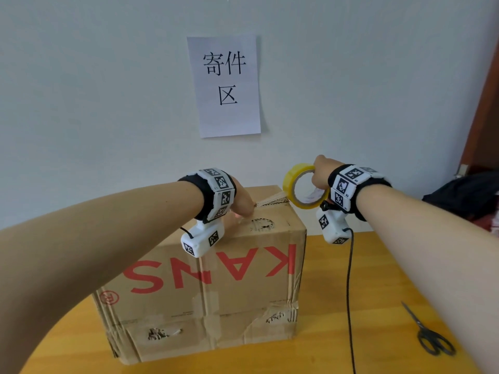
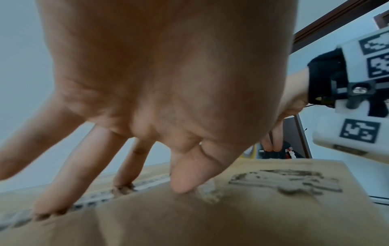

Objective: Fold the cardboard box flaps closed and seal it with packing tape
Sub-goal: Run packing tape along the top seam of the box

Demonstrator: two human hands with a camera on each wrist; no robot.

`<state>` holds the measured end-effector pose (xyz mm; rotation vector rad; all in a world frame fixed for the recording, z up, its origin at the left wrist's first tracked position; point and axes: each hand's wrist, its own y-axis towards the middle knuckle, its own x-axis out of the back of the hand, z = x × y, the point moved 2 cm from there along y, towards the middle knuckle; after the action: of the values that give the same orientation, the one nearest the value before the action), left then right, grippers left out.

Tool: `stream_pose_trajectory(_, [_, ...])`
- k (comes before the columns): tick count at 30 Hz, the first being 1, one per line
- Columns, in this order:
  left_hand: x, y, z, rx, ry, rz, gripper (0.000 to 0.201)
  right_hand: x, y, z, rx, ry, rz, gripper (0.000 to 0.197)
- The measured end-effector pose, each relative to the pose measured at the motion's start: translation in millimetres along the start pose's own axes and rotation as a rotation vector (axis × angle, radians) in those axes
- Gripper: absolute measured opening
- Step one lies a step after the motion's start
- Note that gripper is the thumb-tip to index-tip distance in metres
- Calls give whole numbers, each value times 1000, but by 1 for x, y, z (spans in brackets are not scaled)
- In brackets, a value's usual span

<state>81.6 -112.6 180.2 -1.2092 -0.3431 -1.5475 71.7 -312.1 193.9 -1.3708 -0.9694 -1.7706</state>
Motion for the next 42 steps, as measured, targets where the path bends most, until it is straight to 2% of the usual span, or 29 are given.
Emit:
stream_pose_trajectory(3, [-2, -8, -10, -26, 32, -23, 60, -3, 4, -2, 1, -4, -26, 36])
stream_pose_trajectory(7, [0, -15, -9, -51, -153, 44, 72, -11, 6, -6, 5, -9, -50, 36])
stream_pose_trajectory(11, [0, -5, -7, -38, -165, 119, 72, -15, 6, -8, 19, -5, -50, 37])
stream_pose_trajectory(13, [-2, 1, -5, 1, -164, 165, 80, -14, 5, -8, 25, -2, -51, 38])
stream_pose_trajectory(14, [-1, 5, -6, 14, -150, 156, 82, -13, 5, -7, 26, -3, -51, 38])
stream_pose_trajectory(17, [2, 4, -9, 48, -58, 66, 61, -14, 4, -9, 19, -12, -44, 37])
stream_pose_trajectory(21, [8, 2, -4, 56, -76, 95, 72, -14, 2, -12, 12, -30, -22, 36])
stream_pose_trajectory(24, [7, 9, -10, -22, -37, 26, 53, -13, 1, -12, 15, -36, -24, 37])
stream_pose_trajectory(27, [6, 9, -20, -115, 8, 12, 43, -14, 2, -13, 23, -34, -26, 38])
stream_pose_trajectory(29, [6, 8, -21, -125, -6, 7, 40, -15, 1, -14, 29, -29, -32, 38])
stream_pose_trajectory(31, [5, 7, -20, -100, -39, -2, 41, -17, 1, -15, 32, -27, -42, 39])
stream_pose_trajectory(35, [6, -1, -28, -99, -235, -24, 61, -18, -2, -15, 27, -16, -59, 38])
stream_pose_trajectory(38, [6, -4, -34, -106, -356, -30, 64, -17, -2, -14, 30, -32, -66, 38])
stream_pose_trajectory(42, [8, 0, -29, -106, -287, -10, 66, -16, -1, -13, 41, -81, -79, 39])
